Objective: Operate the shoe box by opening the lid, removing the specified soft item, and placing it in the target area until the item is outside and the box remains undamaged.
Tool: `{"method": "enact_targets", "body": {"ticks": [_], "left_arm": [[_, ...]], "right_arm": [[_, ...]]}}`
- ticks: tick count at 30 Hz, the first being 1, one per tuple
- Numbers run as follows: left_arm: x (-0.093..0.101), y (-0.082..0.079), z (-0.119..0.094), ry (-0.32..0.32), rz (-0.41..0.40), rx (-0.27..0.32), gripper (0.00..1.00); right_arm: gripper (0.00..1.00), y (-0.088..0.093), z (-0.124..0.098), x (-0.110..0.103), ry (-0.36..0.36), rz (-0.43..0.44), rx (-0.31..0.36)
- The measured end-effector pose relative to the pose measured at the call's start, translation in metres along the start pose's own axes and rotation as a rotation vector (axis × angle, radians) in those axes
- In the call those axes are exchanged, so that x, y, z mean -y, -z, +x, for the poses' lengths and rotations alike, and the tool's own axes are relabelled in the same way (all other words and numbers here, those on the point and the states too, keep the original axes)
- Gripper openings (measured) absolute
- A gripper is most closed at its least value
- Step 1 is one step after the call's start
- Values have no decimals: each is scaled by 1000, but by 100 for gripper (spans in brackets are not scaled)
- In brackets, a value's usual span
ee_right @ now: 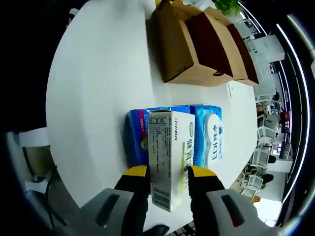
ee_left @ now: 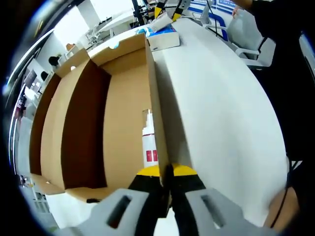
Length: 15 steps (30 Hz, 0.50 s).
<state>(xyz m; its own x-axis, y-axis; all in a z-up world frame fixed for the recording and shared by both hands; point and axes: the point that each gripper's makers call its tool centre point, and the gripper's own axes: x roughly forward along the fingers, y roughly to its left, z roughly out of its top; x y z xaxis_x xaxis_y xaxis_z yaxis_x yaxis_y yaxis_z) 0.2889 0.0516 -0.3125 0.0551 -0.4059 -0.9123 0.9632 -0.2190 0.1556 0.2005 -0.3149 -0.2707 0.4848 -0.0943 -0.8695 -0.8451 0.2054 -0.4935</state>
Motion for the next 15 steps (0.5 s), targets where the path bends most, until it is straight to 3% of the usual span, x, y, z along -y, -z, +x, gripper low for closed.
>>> {"method": "enact_targets", "body": {"ticks": [15], "left_arm": [[0,-1,0,1,-2,0,4]], "right_arm": [[36,-2,-1,-11,-74,26,10]]}}
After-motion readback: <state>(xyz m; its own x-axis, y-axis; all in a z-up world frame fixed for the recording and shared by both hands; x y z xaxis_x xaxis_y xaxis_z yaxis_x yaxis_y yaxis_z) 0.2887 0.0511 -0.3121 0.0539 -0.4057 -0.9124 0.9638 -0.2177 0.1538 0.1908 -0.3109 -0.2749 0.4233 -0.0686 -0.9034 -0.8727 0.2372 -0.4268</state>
